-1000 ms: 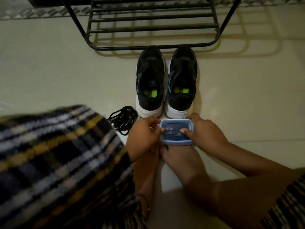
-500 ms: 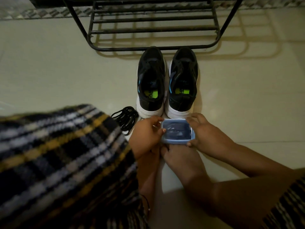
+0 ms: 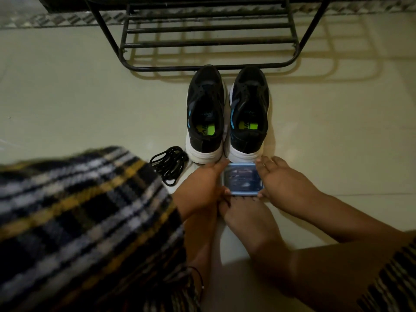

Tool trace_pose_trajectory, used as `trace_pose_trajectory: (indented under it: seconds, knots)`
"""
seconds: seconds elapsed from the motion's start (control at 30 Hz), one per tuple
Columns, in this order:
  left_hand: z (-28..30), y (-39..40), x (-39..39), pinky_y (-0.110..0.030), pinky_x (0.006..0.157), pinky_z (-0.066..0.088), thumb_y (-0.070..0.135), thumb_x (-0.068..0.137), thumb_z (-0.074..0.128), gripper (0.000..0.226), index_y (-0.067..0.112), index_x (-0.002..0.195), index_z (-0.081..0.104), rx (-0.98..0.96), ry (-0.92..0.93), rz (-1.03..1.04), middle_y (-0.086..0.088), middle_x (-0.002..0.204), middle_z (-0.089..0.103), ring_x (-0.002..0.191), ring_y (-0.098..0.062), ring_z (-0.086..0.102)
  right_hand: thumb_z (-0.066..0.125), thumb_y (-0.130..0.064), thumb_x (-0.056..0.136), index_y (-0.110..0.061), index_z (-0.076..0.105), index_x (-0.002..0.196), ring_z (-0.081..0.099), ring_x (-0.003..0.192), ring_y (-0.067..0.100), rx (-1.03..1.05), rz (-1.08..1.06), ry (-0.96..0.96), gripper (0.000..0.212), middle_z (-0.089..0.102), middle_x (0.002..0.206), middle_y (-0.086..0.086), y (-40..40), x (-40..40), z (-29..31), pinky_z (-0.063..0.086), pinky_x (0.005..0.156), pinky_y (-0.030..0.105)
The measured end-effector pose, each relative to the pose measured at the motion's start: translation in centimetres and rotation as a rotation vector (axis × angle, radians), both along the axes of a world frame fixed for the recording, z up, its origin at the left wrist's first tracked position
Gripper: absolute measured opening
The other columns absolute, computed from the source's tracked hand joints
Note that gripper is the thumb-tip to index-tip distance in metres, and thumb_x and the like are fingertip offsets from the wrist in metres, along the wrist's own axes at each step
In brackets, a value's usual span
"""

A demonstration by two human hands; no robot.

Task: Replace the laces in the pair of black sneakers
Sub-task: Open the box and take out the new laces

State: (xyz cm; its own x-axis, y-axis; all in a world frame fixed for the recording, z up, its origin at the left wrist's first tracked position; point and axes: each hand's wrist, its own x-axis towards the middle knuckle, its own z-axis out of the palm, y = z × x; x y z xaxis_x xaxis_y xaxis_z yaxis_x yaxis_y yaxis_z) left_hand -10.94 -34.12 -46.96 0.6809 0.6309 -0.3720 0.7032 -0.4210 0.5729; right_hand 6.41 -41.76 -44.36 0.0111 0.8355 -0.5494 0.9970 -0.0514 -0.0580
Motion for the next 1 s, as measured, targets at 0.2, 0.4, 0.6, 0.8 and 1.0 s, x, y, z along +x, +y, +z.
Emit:
trace_pose_trajectory:
  seconds: [0.2,0.4,0.6,0.8,1.0]
  knots:
    - [-0.5,-0.6,0.2,-0.032,0.091,0.043,0.015,0.088,0.057,0.076,0.026,0.150,0.015,-0.043,0.023,0.045,-0.016,0.123,0.058,0.110,-0.028,0.056,0.064,-0.036,0.085,-0.006,0.017,0.147,0.035,0.129,0.025,-0.023,-0.013,-0.012,0.084,0.037,0.144,0.011,0.8,-0.2,0.2,0.040,0.102,0.035]
    - [-1.1,-0.5,-0.1,-0.033,0.084,0.047,0.016,0.088,0.059,0.077,0.031,0.150,0.014,-0.130,0.009,0.074,-0.006,0.095,0.063,0.090,-0.021,0.060,0.065,-0.036,0.084,-0.002,0.015,0.147,0.035,0.126,0.027,-0.044,0.028,-0.025,0.087,0.040,0.139,0.013,1.0,-0.3,0.1,0.041,0.096,0.034]
    - [-0.6,-0.3,0.1,-0.029,0.079,0.046,0.010,0.089,0.055,0.075,0.028,0.150,0.014,-0.201,-0.015,0.079,0.000,0.079,0.056,0.076,-0.014,0.054,0.068,-0.038,0.081,-0.003,0.025,0.144,0.035,0.124,0.026,-0.061,0.016,-0.005,0.084,0.042,0.135,0.013,1.5,-0.3,0.1,0.040,0.096,0.032]
    - [-0.8,0.0,-0.1,-0.013,0.060,0.035,0.012,0.087,0.062,0.076,0.027,0.149,0.021,-0.265,-0.069,0.106,0.010,0.063,0.052,0.058,0.002,0.049,0.073,-0.030,0.078,-0.011,0.047,0.134,0.049,0.113,0.021,0.041,-0.117,0.214,0.064,0.051,0.131,0.008,1.3,1.0,-0.3,0.039,0.092,0.024]
    - [1.8,-0.6,-0.5,-0.003,0.064,0.041,0.015,0.087,0.063,0.075,0.037,0.146,0.024,-0.258,-0.119,0.090,0.002,0.081,0.069,0.073,-0.003,0.061,0.071,-0.007,0.078,-0.024,0.065,0.082,0.057,0.066,0.014,0.283,-0.543,0.542,0.019,0.067,0.081,0.000,0.1,2.6,0.3,0.039,0.058,0.013]
